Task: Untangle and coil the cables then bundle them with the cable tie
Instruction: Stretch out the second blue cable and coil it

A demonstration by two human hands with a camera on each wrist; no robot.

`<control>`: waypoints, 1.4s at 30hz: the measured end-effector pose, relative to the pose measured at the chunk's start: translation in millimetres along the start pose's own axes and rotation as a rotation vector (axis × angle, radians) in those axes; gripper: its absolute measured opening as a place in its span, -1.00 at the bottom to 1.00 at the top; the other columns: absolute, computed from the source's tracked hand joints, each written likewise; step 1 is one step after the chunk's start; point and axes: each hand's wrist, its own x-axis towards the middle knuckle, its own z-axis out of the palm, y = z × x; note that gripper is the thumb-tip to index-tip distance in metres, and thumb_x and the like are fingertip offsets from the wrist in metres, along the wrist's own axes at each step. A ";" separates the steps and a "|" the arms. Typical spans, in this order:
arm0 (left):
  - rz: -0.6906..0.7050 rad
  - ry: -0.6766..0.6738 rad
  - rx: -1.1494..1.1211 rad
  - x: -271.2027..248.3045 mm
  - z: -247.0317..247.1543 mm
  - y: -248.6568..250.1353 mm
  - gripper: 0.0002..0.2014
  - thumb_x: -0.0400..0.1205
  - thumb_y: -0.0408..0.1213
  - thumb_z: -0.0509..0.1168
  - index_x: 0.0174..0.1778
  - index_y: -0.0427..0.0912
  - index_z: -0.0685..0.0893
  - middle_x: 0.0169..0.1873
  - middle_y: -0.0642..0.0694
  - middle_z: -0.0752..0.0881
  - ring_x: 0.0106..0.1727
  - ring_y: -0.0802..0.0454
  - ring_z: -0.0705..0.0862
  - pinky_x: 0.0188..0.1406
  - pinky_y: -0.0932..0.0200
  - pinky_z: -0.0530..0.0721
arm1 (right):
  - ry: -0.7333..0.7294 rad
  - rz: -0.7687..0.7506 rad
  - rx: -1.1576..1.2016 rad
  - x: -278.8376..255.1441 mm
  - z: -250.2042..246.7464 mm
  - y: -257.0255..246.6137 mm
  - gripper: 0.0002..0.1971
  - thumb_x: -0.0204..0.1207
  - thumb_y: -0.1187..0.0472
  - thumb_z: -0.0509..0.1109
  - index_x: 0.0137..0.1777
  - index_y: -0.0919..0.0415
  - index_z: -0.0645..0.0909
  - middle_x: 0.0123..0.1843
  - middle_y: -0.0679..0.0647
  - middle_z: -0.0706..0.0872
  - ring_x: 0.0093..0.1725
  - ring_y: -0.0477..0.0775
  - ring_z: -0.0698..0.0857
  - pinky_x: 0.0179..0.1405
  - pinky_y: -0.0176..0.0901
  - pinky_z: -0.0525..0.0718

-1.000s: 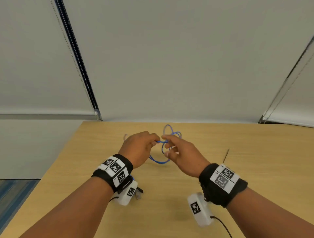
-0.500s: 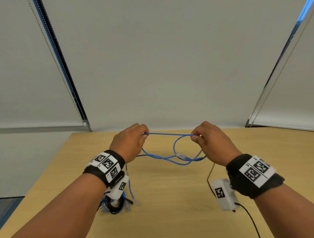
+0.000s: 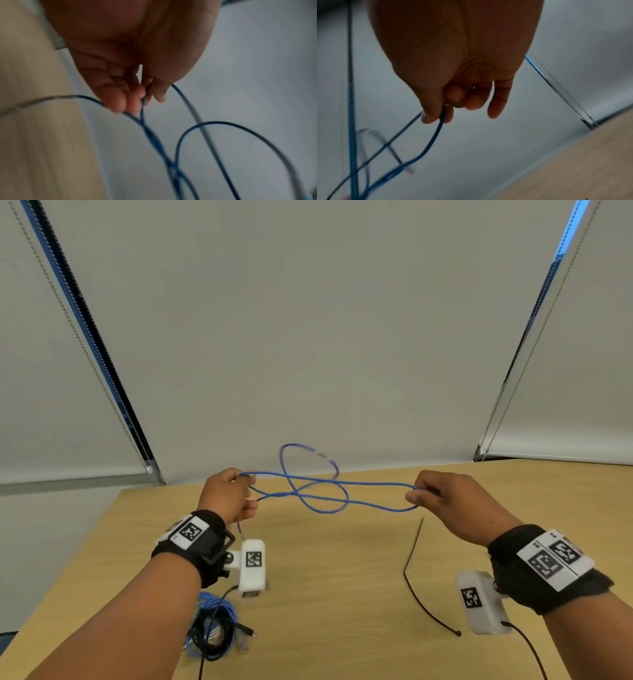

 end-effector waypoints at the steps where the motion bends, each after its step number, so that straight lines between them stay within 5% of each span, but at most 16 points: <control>1: -0.038 -0.012 -0.105 1.8 -0.4 1.8 -0.86 0.74 -0.31 0.27 -0.04 -0.21 0.73 -0.23 -0.18 0.63 -0.42 -0.15 0.71 -0.42 0.08 0.78 | -0.011 0.004 0.045 -0.5 -2.2 3.8 -0.76 0.66 0.00 0.39 -0.25 0.01 0.61 -0.33 -0.04 0.58 -0.29 0.01 0.55 -0.29 -0.17 0.45; 3: -0.030 -0.036 -0.192 5.4 -0.6 5.4 -0.86 0.75 -0.39 0.24 -0.03 -0.24 0.71 -0.10 -0.22 0.70 -0.36 -0.21 0.75 -0.41 0.06 0.80 | -0.026 0.035 0.250 -3.4 -5.5 9.0 -0.75 0.68 0.00 0.36 -0.22 0.06 0.65 -0.17 0.05 0.70 -0.10 0.09 0.70 -0.11 -0.13 0.64; 6: 0.089 0.032 0.017 10.3 3.3 7.2 -0.83 0.71 -0.49 0.19 -0.11 -0.22 0.64 -0.11 -0.26 0.78 -0.44 -0.24 0.76 -0.41 0.04 0.74 | -0.047 0.050 1.029 -10.4 -8.4 8.3 -0.71 0.71 0.02 0.30 -0.19 0.14 0.63 -0.06 0.20 0.79 0.16 0.21 0.81 0.13 0.10 0.78; 8: 0.116 0.036 0.095 11.1 7.0 6.7 -0.83 0.70 -0.51 0.18 -0.11 -0.19 0.60 -0.14 -0.29 0.77 -0.49 -0.26 0.72 -0.41 0.00 0.71 | -0.054 0.028 1.322 -12.3 -12.0 8.6 -0.74 0.67 0.07 0.26 -0.21 0.18 0.53 -0.34 0.21 0.63 -0.11 0.31 0.81 0.08 0.18 0.79; 11: 0.044 0.026 -0.223 14.7 4.4 6.7 -0.81 0.71 -0.50 0.12 -0.17 -0.20 0.52 -0.18 -0.32 0.71 -0.65 -0.16 0.65 -0.58 0.14 0.66 | -0.050 0.064 0.951 -12.4 -15.3 10.1 -0.70 0.62 -0.03 0.34 -0.23 0.18 0.56 -0.53 0.05 0.36 -0.52 0.09 0.45 -0.33 0.00 0.64; 14: 0.077 0.023 -0.411 17.5 -2.4 8.4 -0.82 0.70 -0.54 0.12 -0.13 -0.26 0.56 -0.12 -0.41 0.70 -0.48 -0.18 0.78 -0.45 0.09 0.79 | -0.016 0.059 0.300 -13.5 -21.1 15.6 -0.74 0.63 -0.13 0.37 -0.21 -0.04 0.72 -0.49 -0.09 0.57 -0.49 -0.17 0.50 -0.35 -0.22 0.56; 17: 0.257 0.095 -0.010 18.6 -3.3 4.4 -0.82 0.68 -0.56 0.20 -0.13 -0.24 0.63 -0.06 -0.36 0.79 -0.07 -0.29 0.81 0.02 -0.16 0.77 | 0.040 0.064 0.079 -15.2 -27.6 18.3 -0.76 0.56 -0.24 0.39 -0.22 -0.18 0.75 -0.41 -0.27 0.67 -0.34 -0.26 0.61 -0.31 -0.25 0.42; 21: 0.476 0.127 0.613 14.5 -5.6 -3.4 -0.87 0.72 -0.34 0.28 -0.13 -0.07 0.63 0.02 -0.12 0.67 -0.02 -0.12 0.60 -0.01 0.04 0.49 | 0.016 0.195 -0.220 -11.3 -38.5 27.2 -0.58 0.45 -0.48 0.29 -0.26 -0.18 0.68 -0.24 -0.30 0.59 -0.12 -0.14 0.62 -0.17 -0.11 0.52; 24: 0.514 0.078 0.737 9.1 -5.0 -8.2 -0.87 0.74 -0.28 0.27 -0.13 -0.07 0.61 -0.03 -0.11 0.64 -0.05 -0.15 0.61 -0.06 0.00 0.55 | -0.010 0.212 -0.118 -13.0 -44.9 31.3 -0.45 0.35 -0.57 0.19 -0.27 -0.15 0.73 -0.23 -0.22 0.70 -0.14 -0.16 0.67 -0.21 -0.15 0.53; 27: 0.480 -0.020 0.470 -1.6 1.7 -8.3 -0.82 0.72 -0.37 0.25 -0.19 -0.10 0.61 -0.17 -0.06 0.78 -0.16 -0.04 0.80 -0.18 0.04 0.68 | -0.188 0.231 0.184 -18.1 -36.1 21.5 -0.41 0.40 -0.56 0.12 -0.14 -0.19 0.82 -0.27 -0.15 0.78 -0.29 -0.18 0.77 -0.21 -0.22 0.63; 32: 0.459 -0.168 0.179 -26.2 19.6 3.6 -0.82 0.75 -0.31 0.24 -0.13 -0.04 0.69 -0.29 -0.06 0.82 -0.23 0.12 0.83 -0.31 0.18 0.74 | -0.172 0.149 0.318 -8.2 -9.7 -0.1 -0.77 0.76 -0.02 0.23 0.11 -0.25 0.75 0.17 -0.23 0.77 0.03 -0.21 0.79 -0.05 -0.18 0.68; 35: 0.462 -0.224 0.040 -38.3 28.4 15.0 -0.81 0.76 -0.37 0.23 -0.04 -0.09 0.73 -0.31 -0.06 0.79 -0.19 0.03 0.80 -0.28 0.13 0.78 | -0.188 0.094 0.428 3.2 14.2 -25.5 -0.78 0.74 0.15 0.28 0.15 -0.16 0.73 0.19 -0.08 0.78 -0.08 -0.11 0.84 -0.15 -0.18 0.73; 38: 0.446 -0.304 -0.104 -50.3 37.6 29.2 -0.84 0.76 -0.43 0.23 0.04 -0.23 0.73 -0.28 -0.19 0.75 -0.21 -0.12 0.80 -0.27 -0.01 0.77 | -0.242 0.098 0.470 11.2 43.2 -52.4 -0.69 0.69 0.07 0.36 0.42 -0.08 0.58 0.31 -0.03 0.69 -0.23 -0.01 0.83 -0.25 -0.14 0.75; 40: 0.455 -0.336 -0.167 -57.8 40.5 35.3 -0.87 0.76 -0.42 0.24 0.06 -0.29 0.71 -0.31 -0.19 0.76 -0.25 -0.13 0.81 -0.26 0.00 0.80 | -0.315 0.149 0.469 12.2 61.6 -63.1 -0.52 0.65 0.07 0.41 0.54 -0.09 0.41 0.24 -0.02 0.69 -0.31 0.00 0.78 -0.30 -0.15 0.73; 42: 0.474 -0.331 -0.178 -61.3 39.0 39.2 -0.87 0.77 -0.38 0.25 0.06 -0.27 0.71 -0.31 -0.17 0.78 -0.21 -0.13 0.84 -0.22 0.01 0.85 | -0.397 0.190 0.498 10.0 72.3 -66.8 -0.64 0.67 0.24 0.33 0.44 0.07 0.45 -0.01 0.09 0.76 -0.34 0.07 0.72 -0.28 -0.07 0.70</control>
